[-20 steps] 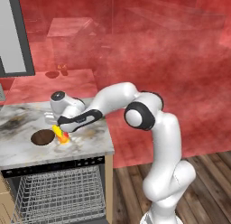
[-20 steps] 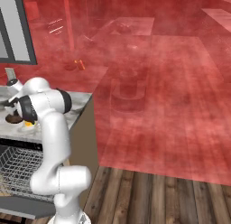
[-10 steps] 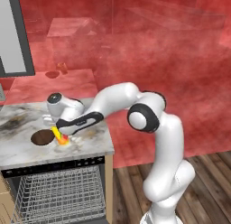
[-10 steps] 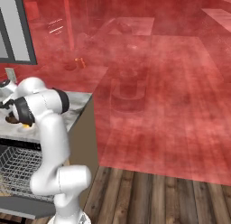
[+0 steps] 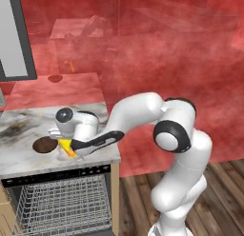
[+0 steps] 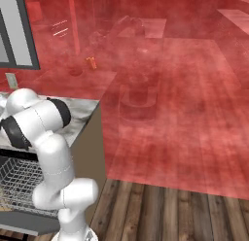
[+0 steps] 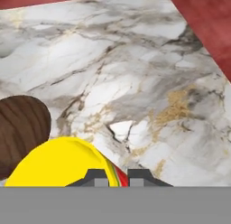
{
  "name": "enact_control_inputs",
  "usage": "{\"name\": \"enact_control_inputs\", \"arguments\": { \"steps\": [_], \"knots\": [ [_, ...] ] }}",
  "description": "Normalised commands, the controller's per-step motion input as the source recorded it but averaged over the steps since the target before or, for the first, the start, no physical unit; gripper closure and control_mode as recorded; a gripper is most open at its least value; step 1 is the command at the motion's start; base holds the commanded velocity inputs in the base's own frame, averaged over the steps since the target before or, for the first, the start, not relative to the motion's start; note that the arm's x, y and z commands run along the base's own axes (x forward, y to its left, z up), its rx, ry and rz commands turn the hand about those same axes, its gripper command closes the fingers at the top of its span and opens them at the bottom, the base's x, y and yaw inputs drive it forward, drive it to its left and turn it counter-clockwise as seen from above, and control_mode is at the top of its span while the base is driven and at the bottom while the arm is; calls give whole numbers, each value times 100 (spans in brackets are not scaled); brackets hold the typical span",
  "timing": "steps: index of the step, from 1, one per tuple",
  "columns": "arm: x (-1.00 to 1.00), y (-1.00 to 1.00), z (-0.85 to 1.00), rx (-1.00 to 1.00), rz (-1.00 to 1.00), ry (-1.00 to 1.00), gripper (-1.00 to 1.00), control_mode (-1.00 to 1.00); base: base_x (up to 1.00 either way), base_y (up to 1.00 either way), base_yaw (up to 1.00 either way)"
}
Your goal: Pick up the cup and bowl from the counter, place them in the dishwasher, and close the dishwasher door.
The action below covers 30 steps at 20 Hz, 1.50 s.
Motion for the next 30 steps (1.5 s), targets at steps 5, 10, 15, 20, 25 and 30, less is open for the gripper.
{"name": "enact_control_inputs", "arguments": {
  "steps": [5, 10, 15, 20, 25, 30],
  "knots": [
    [-27, -24, 52, -5, 16, -8, 100, -100, 0, 0, 0],
    [-24, -3, 55, -11, 14, -4, 100, -100, 0, 0, 0],
    [-16, 0, 22, -13, 12, 0, 100, -100, 0, 0, 0],
    [-29, 0, 3, -13, 8, 0, 100, -100, 0, 0, 0],
    [-35, 0, 0, -11, 9, 0, 100, -100, 0, 0, 0],
    [-34, -2, 0, -5, 13, -2, 100, -100, 0, 0, 0]
  ]
}}
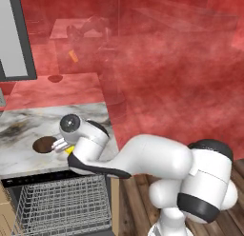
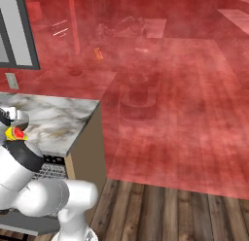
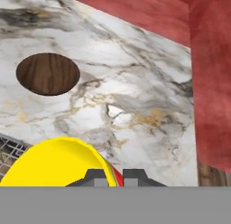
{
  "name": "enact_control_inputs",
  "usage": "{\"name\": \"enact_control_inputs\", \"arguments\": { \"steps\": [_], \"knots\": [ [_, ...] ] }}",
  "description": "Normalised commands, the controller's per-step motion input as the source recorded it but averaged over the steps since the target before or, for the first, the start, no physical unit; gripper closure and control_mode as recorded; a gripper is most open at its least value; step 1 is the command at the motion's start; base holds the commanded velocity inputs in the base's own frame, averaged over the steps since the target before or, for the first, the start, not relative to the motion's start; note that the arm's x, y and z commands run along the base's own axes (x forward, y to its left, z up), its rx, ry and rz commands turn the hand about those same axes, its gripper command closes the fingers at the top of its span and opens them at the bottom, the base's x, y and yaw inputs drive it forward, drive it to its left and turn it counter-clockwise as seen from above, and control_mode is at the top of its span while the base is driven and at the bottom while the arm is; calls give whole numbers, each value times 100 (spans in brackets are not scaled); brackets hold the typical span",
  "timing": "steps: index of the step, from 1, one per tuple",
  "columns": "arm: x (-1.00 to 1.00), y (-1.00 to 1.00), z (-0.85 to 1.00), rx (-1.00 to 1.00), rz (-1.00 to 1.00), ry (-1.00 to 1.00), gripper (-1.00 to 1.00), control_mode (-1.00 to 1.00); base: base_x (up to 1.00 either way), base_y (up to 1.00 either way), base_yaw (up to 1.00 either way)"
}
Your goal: Pick up the cup and bowl from the counter, place them in the dishwasher, and close the dishwasher door.
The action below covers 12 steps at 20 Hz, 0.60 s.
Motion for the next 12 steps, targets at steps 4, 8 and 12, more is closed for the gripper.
{"name": "enact_control_inputs", "arguments": {
  "steps": [4, 8, 12],
  "knots": [
    [-36, -7, 0, 0, 14, -4, 100, -100, 0, 0, 0],
    [-33, -16, -4, 0, 16, -7, 100, -100, 0, 0, 0],
    [-26, -15, -18, 0, 16, -6, 100, -100, 0, 0, 0]
  ]
}}
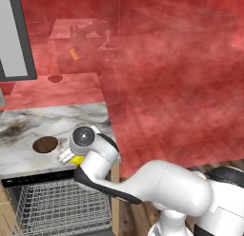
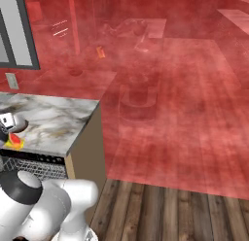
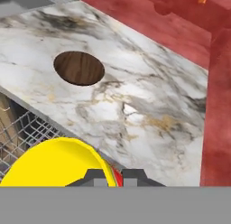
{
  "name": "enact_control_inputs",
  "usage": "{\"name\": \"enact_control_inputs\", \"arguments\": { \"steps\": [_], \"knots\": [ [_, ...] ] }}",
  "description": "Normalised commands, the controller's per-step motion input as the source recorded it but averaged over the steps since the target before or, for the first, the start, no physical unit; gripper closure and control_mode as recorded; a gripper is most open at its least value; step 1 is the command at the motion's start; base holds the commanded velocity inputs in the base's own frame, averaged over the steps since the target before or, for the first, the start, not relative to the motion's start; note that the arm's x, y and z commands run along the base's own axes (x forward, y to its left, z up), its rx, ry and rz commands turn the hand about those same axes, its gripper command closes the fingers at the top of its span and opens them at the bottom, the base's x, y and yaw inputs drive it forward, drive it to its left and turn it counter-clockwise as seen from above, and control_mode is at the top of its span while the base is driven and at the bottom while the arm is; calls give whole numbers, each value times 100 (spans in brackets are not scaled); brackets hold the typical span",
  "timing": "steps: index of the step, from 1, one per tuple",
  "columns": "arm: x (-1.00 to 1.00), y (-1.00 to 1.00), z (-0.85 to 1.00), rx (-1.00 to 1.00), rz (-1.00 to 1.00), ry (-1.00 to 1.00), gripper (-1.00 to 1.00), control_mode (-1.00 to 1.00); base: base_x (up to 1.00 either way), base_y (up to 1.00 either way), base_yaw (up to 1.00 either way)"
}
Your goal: Pick up the cup and bowl from the counter, place them in the dishwasher, and close the dishwasher door.
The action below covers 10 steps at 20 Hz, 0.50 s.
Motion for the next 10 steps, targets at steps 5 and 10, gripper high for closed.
{"name": "enact_control_inputs", "arguments": {
  "steps": [5, 10],
  "knots": [
    [-30, -6, -28, 0, 15, -6, 100, -100, 0, 0, 0],
    [-35, 0, -41, -2, 14, -6, 100, -100, 0, 0, 0]
  ]
}}
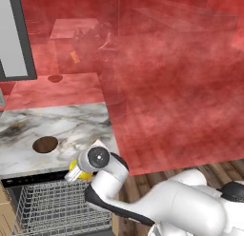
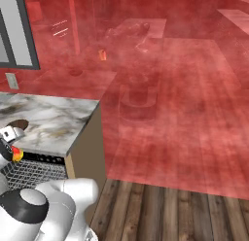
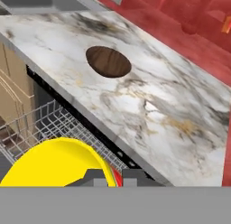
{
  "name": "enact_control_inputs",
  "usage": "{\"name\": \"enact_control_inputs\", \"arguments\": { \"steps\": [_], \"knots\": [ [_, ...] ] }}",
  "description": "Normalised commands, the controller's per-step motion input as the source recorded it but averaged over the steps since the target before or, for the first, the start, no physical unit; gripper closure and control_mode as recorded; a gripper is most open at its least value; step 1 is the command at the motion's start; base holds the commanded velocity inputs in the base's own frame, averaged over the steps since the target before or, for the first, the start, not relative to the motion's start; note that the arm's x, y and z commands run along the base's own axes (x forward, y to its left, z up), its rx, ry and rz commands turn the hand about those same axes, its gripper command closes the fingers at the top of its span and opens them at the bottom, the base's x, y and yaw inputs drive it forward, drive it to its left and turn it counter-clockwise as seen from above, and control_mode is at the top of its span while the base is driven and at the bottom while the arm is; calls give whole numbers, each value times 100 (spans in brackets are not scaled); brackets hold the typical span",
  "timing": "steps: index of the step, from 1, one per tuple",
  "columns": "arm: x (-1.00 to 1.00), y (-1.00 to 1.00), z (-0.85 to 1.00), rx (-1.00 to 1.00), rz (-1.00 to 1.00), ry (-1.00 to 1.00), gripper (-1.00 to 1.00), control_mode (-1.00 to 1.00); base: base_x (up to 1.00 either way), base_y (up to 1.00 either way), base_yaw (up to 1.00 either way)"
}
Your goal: Pick up the cup and bowl from the counter, place them in the dishwasher, and close the dishwasher door.
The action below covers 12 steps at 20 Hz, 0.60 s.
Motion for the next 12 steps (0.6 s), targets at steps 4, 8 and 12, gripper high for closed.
{"name": "enact_control_inputs", "arguments": {
  "steps": [4, 8, 12],
  "knots": [
    [-18, 2, -37, -6, 14, -4, 100, -100, 0, 0, 0],
    [-3, 5, -34, -3, 12, -2, 100, -100, 0, 0, 0],
    [0, 9, -32, -4, 8, 0, 100, -100, 0, 0, 0]
  ]
}}
